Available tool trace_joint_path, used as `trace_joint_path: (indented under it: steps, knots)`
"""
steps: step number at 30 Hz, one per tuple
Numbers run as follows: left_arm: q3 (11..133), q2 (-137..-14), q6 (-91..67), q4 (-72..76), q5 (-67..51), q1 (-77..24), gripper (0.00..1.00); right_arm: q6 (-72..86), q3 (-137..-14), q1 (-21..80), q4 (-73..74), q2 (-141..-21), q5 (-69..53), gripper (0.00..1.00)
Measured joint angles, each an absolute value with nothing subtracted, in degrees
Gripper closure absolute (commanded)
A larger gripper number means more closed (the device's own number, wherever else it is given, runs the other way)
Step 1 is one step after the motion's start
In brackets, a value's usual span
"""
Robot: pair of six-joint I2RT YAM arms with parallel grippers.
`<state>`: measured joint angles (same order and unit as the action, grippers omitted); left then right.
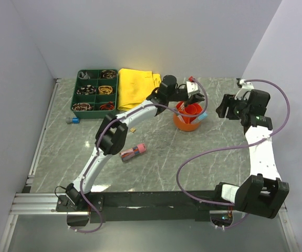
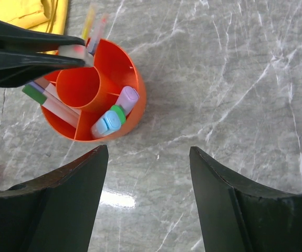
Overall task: Sort the stationery into containers
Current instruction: Place the stationery in the storage box.
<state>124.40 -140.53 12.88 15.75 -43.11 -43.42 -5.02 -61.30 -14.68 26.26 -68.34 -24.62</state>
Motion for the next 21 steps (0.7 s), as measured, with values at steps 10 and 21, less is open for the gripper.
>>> trace_joint_path:
  steps: [10,21]
  knots:
    - [125.1,-142.5,14.3,15.2,-42.1,-43.4,0.83,-5.0,-57.7,-15.9,26.4,-67.4,-24.7,0.29]
    - [125.1,-143.2,15.2,14.9,-41.3,-43.4,0.61,-4.7,-57.7,-16.2,26.2,-68.3,-24.9,0.29]
